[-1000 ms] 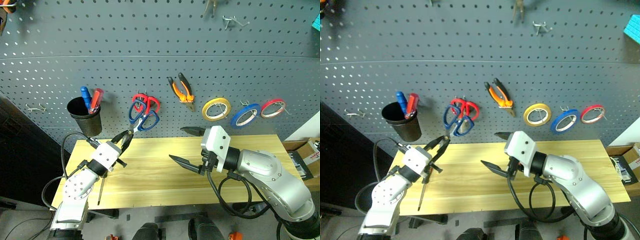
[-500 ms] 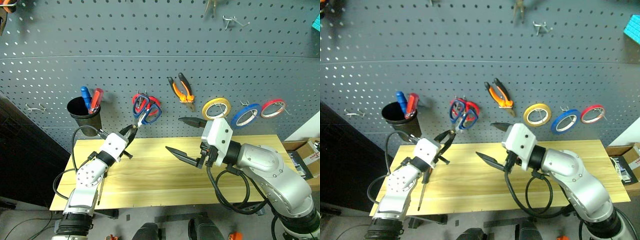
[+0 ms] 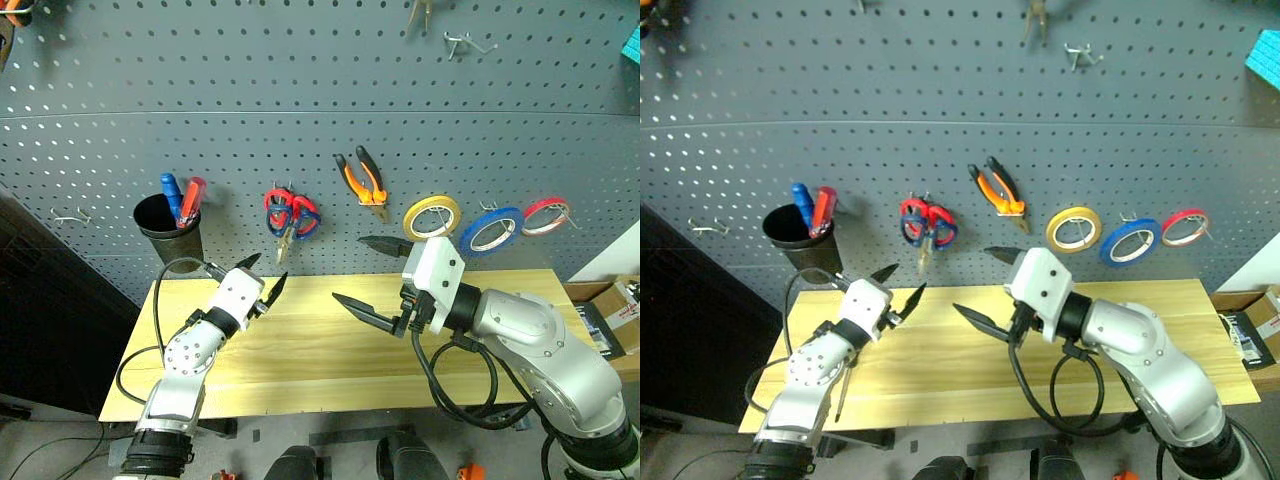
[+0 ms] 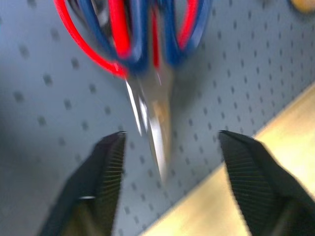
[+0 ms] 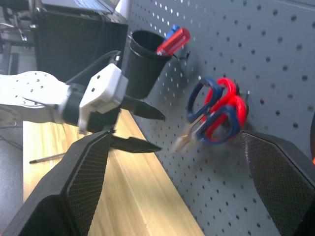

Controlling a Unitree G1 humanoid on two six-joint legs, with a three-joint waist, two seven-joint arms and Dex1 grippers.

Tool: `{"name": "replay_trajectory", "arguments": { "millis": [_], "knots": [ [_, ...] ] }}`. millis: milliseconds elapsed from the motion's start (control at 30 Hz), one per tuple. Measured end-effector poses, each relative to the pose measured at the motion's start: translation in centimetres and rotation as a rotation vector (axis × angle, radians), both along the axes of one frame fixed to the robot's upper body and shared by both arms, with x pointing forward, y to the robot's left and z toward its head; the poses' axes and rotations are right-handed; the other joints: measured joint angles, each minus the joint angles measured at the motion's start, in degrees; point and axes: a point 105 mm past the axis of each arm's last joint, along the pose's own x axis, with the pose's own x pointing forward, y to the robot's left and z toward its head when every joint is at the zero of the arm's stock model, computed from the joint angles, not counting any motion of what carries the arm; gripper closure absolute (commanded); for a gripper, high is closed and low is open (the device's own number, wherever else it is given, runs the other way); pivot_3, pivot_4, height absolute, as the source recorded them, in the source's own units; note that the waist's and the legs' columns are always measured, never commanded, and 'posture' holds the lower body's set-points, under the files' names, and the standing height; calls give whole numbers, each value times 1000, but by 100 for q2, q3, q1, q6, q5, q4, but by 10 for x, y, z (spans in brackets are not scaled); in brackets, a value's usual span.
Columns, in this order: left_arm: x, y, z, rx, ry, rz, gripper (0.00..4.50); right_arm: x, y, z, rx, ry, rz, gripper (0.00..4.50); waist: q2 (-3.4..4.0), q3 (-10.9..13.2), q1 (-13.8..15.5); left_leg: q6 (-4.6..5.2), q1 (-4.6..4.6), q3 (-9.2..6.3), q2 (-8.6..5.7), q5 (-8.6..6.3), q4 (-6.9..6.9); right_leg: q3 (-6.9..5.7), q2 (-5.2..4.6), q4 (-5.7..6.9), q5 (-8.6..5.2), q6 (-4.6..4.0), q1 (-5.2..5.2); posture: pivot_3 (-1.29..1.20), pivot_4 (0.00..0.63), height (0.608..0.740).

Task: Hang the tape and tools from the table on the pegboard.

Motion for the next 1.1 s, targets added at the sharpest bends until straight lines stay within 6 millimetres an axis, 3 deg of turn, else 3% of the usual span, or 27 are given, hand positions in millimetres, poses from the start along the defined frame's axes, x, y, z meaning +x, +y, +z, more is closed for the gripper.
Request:
{"name": "replay_trajectory", "arguments": {
  "millis": [67,167,300,333,433,533,633,800,1100],
  "knots": [
    [-15,9,-23,-34,140,34,658,4,-5,-16,-41,64,-58,0,0,-1,-15,0,0,-1,1,0,-2,0,1,0,0,0,-1,31,141,740],
    [-35,41,-52,-54,349,164,658,9,-11,-43,-83,212,-154,0,1,1,-8,-1,0,-3,6,1,-1,-2,3,8,1,-2,-2,51,145,740],
    [-41,102,-55,-24,479,401,658,6,0,-56,-49,380,-167,0,6,3,39,-4,7,-9,5,3,1,-6,6,9,5,-7,10,67,146,740],
    [-41,107,-56,-30,507,427,658,4,4,-54,-43,393,-146,0,7,4,44,-3,7,-9,3,3,2,-5,5,7,7,-5,11,67,146,740],
    [-40,113,-73,-57,647,474,658,4,12,-47,-34,401,-118,0,9,2,62,-2,7,-13,-7,3,3,-4,3,4,11,1,11,71,147,740],
    [-33,107,-88,-82,758,461,658,6,17,-41,-46,387,-108,0,2,-1,54,-2,3,-16,-6,3,2,-6,3,4,11,0,3,60,147,740],
    [-16,99,-88,-95,781,439,658,9,20,-41,-61,388,-106,0,1,-2,35,-2,-1,-12,-6,3,0,-5,2,1,12,0,-5,53,148,740],
    [3,103,-88,-129,797,488,658,11,24,-36,-80,366,-88,0,0,-2,-17,-2,-1,-6,-5,3,0,0,2,2,12,0,-7,32,151,740],
    [-6,111,-107,-157,898,553,658,13,24,-35,-92,358,-86,0,0,-2,-87,-2,-1,-9,-6,3,1,-2,0,4,12,0,-7,22,154,740]
  ]
}}
